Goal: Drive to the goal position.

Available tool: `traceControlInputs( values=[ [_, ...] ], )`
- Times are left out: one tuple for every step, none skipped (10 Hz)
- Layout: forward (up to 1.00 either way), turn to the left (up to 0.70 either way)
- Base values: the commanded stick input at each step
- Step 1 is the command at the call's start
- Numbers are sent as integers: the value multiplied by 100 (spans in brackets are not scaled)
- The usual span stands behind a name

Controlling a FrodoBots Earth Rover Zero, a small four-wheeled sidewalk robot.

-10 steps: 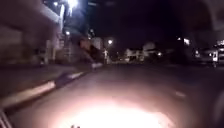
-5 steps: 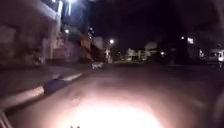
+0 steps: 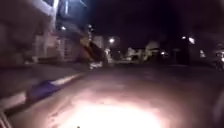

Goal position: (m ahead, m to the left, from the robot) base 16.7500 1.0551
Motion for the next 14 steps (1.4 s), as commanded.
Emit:
traceControlInputs(
  values=[
    [100,-27],
    [100,-26],
    [100,-21],
    [100,-16],
    [100,-11],
    [100,-7],
    [100,-2],
    [100,0],
    [100,0],
    [100,0],
    [100,0],
    [100,0],
    [100,0],
    [100,0]
  ],
)
